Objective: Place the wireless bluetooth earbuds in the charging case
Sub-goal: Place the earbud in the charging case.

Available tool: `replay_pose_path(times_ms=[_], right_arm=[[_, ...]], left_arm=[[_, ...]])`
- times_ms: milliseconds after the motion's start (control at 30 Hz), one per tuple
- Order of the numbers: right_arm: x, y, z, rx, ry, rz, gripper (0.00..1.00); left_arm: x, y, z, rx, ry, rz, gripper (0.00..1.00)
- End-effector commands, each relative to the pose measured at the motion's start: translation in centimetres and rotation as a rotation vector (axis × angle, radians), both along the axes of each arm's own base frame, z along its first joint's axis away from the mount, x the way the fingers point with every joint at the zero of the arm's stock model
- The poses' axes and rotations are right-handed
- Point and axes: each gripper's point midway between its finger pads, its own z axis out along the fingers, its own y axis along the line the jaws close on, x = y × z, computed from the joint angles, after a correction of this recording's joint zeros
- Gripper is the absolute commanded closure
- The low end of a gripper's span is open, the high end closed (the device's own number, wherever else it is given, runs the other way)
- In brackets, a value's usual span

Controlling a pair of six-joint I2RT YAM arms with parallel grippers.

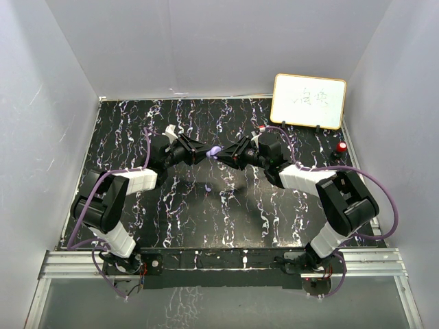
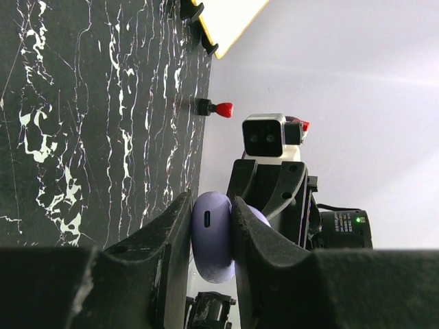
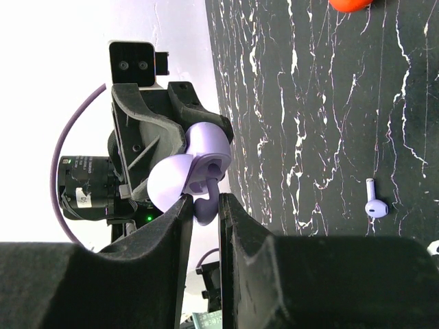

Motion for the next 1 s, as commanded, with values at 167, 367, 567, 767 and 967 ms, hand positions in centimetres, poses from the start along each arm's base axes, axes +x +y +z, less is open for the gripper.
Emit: replay_pose_path(times_ms=[167, 367, 567, 767, 967], right_arm=[[1.33, 0.2, 4.51, 0.101, -0.152, -0.025, 0.79], [1.37, 0.18, 4.56, 0.102, -0.153, -0.026, 0.78], [1.3, 0.23, 4.51, 0.101, -0.151, -0.023, 0.77], [1.29, 0.13, 4.58, 0.102, -0.153, -0.026, 0.77], [1.3, 0.19, 4.69, 0.103, -0.155, -0.025, 0.77]], left_arm=[[-2.07, -1.56, 1.13, 0.009, -0.029, -0.096, 1.0], [-2.1, -1.62, 1.15, 0.008, -0.029, -0.097, 1.0], [-2.14, -1.65, 1.26, 0.007, -0.031, -0.098, 1.0], [-2.16, -1.62, 1.32, 0.007, -0.032, -0.098, 1.0], [-2.24, -1.62, 1.15, 0.009, -0.029, -0.099, 1.0]])
